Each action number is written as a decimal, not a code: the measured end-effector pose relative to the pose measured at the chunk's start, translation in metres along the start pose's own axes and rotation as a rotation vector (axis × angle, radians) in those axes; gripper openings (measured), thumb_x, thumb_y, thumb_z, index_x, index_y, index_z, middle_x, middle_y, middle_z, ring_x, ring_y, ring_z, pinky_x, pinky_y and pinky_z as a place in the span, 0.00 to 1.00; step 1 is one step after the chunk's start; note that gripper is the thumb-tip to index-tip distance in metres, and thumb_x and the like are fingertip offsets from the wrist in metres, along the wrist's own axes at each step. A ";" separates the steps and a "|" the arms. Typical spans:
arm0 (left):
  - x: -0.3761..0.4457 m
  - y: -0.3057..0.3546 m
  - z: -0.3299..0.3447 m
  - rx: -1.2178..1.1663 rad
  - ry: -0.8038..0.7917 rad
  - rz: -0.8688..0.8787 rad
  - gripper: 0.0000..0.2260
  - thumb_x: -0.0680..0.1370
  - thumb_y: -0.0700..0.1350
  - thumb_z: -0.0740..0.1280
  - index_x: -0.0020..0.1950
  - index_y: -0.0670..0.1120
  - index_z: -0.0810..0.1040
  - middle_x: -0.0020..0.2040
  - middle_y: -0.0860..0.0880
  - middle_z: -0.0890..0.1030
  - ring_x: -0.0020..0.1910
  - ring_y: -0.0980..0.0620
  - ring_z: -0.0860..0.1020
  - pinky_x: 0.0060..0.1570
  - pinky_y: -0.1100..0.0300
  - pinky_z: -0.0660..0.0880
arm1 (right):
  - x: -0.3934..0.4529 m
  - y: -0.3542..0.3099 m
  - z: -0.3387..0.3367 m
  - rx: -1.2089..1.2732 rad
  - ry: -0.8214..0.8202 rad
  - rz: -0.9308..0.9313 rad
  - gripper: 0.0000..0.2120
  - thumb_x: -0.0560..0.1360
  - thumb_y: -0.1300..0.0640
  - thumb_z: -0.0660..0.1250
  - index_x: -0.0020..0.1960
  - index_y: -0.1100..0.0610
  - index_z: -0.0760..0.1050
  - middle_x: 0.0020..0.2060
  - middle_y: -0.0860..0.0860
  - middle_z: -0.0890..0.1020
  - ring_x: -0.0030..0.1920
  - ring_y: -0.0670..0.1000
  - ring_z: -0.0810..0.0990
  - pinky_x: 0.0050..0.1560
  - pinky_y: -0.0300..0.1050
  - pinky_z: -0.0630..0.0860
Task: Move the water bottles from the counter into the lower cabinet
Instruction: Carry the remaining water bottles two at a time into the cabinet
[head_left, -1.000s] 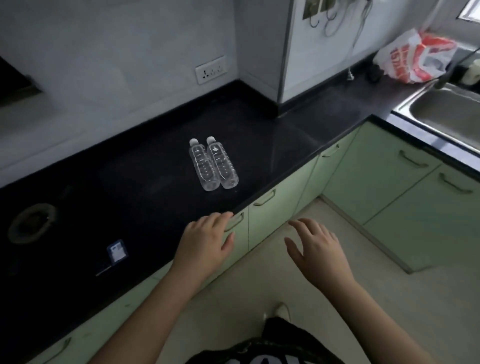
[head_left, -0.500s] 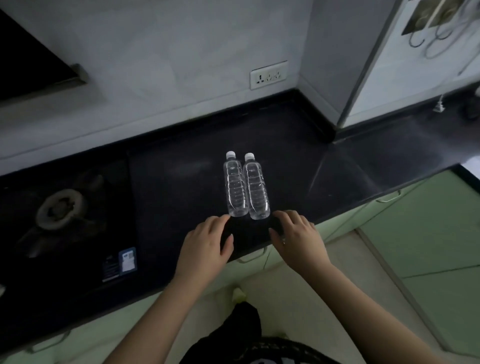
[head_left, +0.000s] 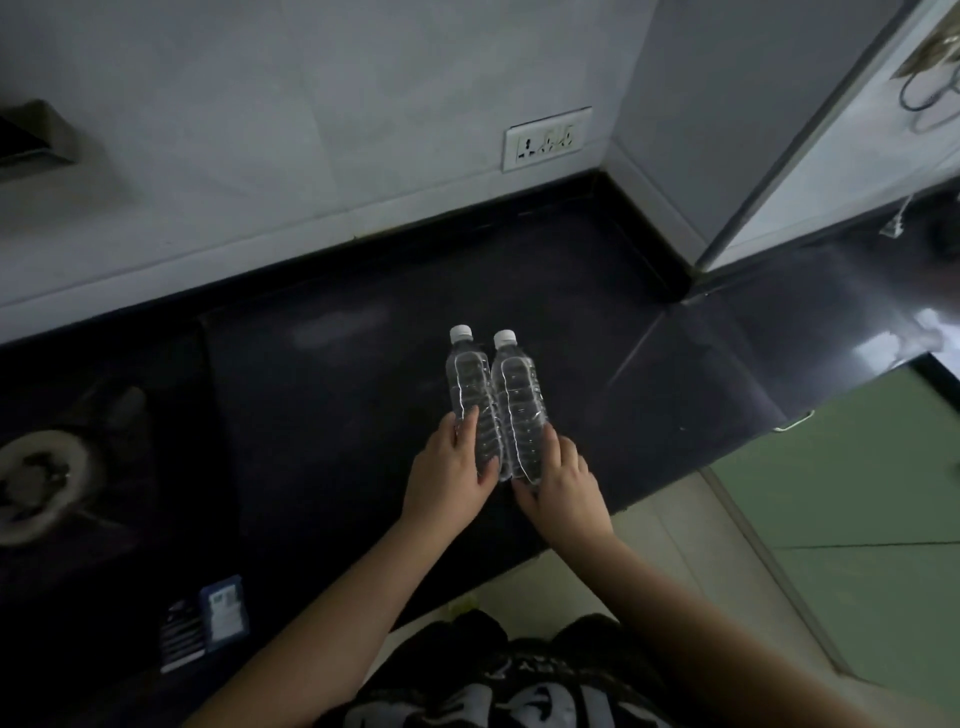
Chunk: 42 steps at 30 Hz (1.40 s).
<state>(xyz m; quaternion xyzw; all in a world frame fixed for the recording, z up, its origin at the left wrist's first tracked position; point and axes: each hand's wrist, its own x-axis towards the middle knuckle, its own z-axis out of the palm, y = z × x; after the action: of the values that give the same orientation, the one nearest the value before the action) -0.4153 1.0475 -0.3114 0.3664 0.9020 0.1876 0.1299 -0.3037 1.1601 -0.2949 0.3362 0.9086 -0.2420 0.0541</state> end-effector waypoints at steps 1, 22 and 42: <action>0.005 0.000 0.003 -0.005 -0.015 -0.010 0.35 0.77 0.57 0.64 0.78 0.44 0.55 0.71 0.42 0.67 0.63 0.45 0.74 0.53 0.51 0.78 | 0.002 0.000 0.000 0.018 -0.012 0.014 0.37 0.75 0.48 0.66 0.77 0.59 0.52 0.68 0.55 0.68 0.65 0.57 0.72 0.64 0.50 0.71; 0.049 0.031 0.022 -0.137 0.029 -0.600 0.44 0.73 0.56 0.71 0.79 0.48 0.46 0.64 0.44 0.70 0.59 0.45 0.74 0.49 0.51 0.78 | 0.082 0.062 -0.033 0.019 -0.138 -0.068 0.41 0.74 0.41 0.67 0.77 0.56 0.52 0.69 0.54 0.69 0.68 0.53 0.70 0.66 0.48 0.71; -0.048 0.084 -0.039 -1.264 0.426 -0.771 0.18 0.73 0.47 0.75 0.62 0.51 0.77 0.55 0.47 0.84 0.52 0.48 0.84 0.49 0.52 0.80 | 0.108 0.093 -0.100 0.866 -0.861 -0.174 0.23 0.72 0.49 0.73 0.64 0.55 0.73 0.55 0.55 0.83 0.55 0.56 0.82 0.51 0.47 0.79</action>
<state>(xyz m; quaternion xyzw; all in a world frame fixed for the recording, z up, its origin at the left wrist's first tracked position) -0.3445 1.0594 -0.2357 -0.1618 0.6929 0.6753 0.1942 -0.3215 1.3318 -0.2733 0.1241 0.6484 -0.7066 0.2547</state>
